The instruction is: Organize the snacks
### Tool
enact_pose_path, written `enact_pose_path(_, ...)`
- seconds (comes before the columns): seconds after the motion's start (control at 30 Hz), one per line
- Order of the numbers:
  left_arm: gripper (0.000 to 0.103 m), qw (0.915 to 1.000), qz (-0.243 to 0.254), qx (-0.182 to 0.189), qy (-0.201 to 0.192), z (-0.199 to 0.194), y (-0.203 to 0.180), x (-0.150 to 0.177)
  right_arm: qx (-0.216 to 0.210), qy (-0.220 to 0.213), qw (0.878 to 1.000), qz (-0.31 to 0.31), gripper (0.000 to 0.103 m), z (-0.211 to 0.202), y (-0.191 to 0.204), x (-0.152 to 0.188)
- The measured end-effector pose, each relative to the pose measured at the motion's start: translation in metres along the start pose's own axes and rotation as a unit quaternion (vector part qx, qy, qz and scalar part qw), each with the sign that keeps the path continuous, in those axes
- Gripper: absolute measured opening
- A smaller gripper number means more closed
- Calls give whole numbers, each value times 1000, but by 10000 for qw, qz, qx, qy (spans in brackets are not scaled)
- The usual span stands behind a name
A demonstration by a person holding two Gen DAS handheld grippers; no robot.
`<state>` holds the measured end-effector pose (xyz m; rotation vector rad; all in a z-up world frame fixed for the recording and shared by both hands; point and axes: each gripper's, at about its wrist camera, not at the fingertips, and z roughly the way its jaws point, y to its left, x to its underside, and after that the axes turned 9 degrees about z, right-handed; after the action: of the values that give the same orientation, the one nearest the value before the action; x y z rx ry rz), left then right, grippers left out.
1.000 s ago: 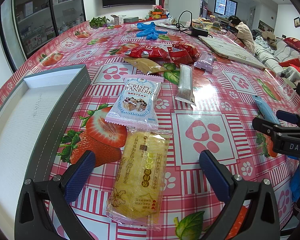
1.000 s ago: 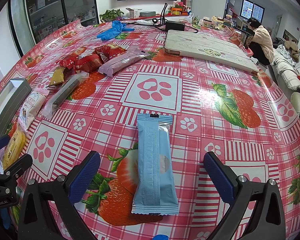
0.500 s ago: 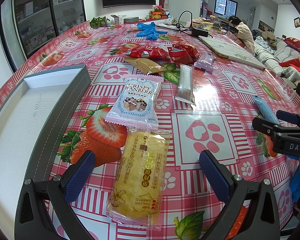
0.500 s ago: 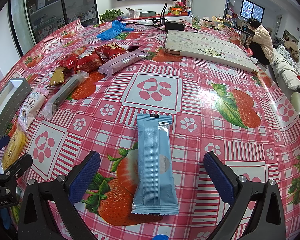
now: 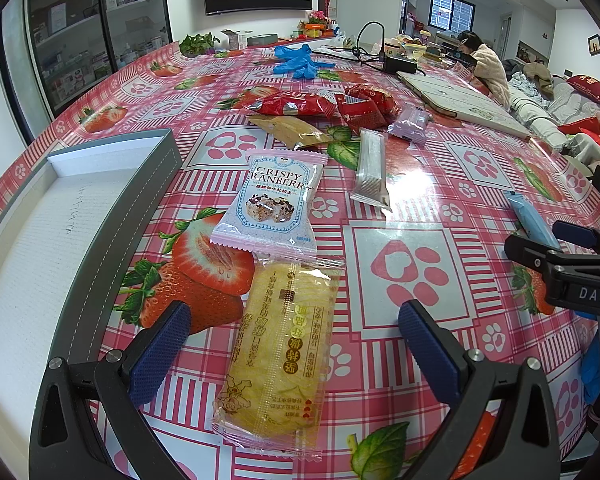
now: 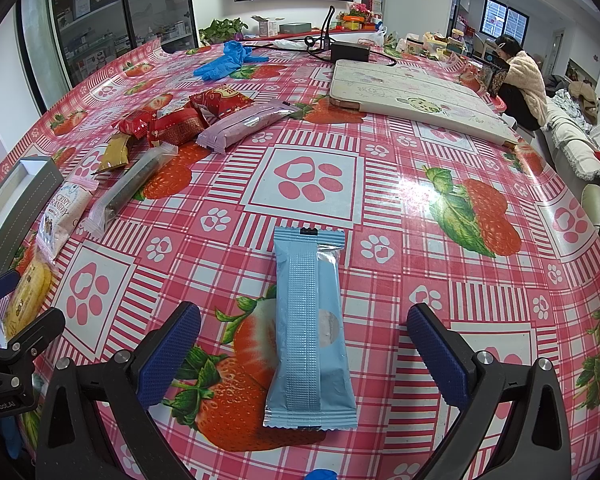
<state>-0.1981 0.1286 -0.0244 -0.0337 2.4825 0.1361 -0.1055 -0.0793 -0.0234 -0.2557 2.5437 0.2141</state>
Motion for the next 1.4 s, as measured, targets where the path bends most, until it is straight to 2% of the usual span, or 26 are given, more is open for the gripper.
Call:
enact_pose_path(0.97, 103, 10000, 23, 37, 30, 0, 0, 2, 15, 26, 10000, 6, 103, 0, 0, 1)
enact_pose_path(1.03, 103, 10000, 30, 32, 75, -1, 0, 3, 69, 129, 9999, 43, 103, 1, 1, -3)
enact_pose_path(1.13, 101, 9997, 83, 97, 230, -6, -3, 5, 198, 524, 9983, 145, 103, 4, 3, -11)
enact_pose_path(1.2, 91, 9993, 127, 156, 318, -9, -6, 4, 258, 705, 9970, 172, 102, 5, 4, -15)
enact_pose_path(1.27, 71, 9989, 204, 230, 347, -14, -10, 1, 261, 779, 9965, 156, 96, 3, 5, -16)
enact_pose_path(1.3, 48, 9988, 232, 257, 348, -15, -11, 0, 245, 768, 9967, 130, 83, 1, 6, -16)
enact_pose_path(1.33, 39, 9986, 262, 303, 356, -16, -13, -2, 214, 750, 9969, 85, 59, -3, 8, -17)
enact_pose_path(1.37, 39, 9982, 273, 350, 400, -16, -13, -4, 180, 766, 9969, 33, 45, -7, 11, -18)
enact_pose_path(1.4, 39, 9981, 251, 385, 415, -15, -13, -5, 164, 816, 9965, 27, 25, -9, 12, -19)
